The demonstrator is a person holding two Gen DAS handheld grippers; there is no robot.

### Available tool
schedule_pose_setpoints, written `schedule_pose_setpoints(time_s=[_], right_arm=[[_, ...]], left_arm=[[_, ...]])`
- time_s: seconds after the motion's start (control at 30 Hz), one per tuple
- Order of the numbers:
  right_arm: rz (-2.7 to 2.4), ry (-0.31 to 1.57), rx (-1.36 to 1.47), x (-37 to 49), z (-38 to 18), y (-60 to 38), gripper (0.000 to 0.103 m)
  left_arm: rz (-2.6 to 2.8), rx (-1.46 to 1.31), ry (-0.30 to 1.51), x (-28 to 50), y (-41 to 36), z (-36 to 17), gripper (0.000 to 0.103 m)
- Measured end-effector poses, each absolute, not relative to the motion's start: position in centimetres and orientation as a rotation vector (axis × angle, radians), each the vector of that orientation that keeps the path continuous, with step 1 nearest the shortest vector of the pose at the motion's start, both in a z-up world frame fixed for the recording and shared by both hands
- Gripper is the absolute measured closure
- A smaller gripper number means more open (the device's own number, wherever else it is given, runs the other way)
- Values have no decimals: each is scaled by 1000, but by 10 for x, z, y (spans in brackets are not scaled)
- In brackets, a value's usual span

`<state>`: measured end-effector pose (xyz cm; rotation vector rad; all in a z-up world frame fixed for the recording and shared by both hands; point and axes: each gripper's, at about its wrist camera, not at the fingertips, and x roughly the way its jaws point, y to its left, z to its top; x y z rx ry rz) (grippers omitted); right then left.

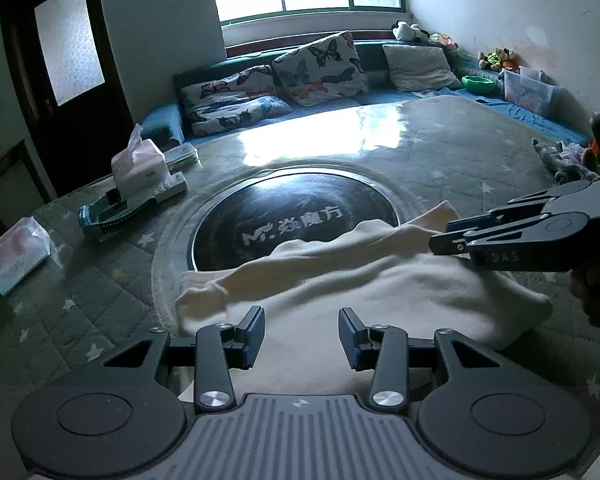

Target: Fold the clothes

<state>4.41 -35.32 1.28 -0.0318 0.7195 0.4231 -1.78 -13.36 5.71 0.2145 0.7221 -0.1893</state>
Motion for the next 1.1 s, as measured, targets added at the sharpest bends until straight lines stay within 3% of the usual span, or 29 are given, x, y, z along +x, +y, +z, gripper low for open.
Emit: schedule_pose_setpoints(time_s=[1.1], right_arm=[[532,678,87,51,17,-377,80]], left_arm=[[-314,280,801,-9,-196,33,59]])
